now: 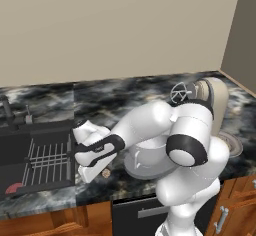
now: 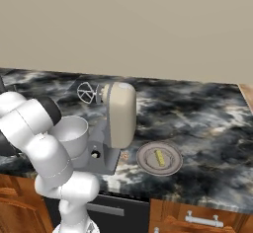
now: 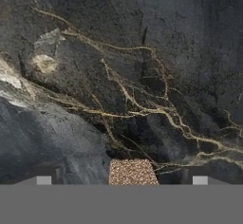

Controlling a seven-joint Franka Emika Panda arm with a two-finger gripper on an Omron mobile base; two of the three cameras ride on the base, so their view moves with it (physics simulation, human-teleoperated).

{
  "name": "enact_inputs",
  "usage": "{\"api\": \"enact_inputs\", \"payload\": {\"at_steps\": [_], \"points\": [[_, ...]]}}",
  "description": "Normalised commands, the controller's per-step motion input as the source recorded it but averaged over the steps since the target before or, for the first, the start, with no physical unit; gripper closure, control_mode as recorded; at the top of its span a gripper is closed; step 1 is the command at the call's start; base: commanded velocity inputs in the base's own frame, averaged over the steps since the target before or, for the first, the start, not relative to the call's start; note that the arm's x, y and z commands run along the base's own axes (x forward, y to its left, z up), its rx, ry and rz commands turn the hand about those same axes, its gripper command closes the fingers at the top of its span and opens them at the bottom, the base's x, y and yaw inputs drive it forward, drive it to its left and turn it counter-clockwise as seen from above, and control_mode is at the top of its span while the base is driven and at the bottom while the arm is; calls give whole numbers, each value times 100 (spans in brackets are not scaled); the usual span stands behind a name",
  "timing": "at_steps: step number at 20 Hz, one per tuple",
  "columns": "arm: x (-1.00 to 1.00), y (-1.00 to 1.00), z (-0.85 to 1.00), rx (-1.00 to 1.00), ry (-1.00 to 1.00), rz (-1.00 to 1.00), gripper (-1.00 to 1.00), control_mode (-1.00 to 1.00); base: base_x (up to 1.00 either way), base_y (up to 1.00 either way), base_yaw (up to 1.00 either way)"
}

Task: Add butter and sugar cubes to the stand mixer bowl and then turn on the stand mixer to begin making frosting.

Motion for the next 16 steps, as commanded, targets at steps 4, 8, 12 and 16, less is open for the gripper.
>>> {"api": "enact_inputs", "payload": {"at_steps": [4,8,12,16], "points": [[-18,-23,-12,0,0,0,-100,-100,0,0,0],[-19,-17,-12,0,0,0,-100,-100,0,0,0],[-8,-10,-18,0,0,0,100,-100,0,0,0],[0,0,-7,0,0,0,100,-100,0,0,0]]}}
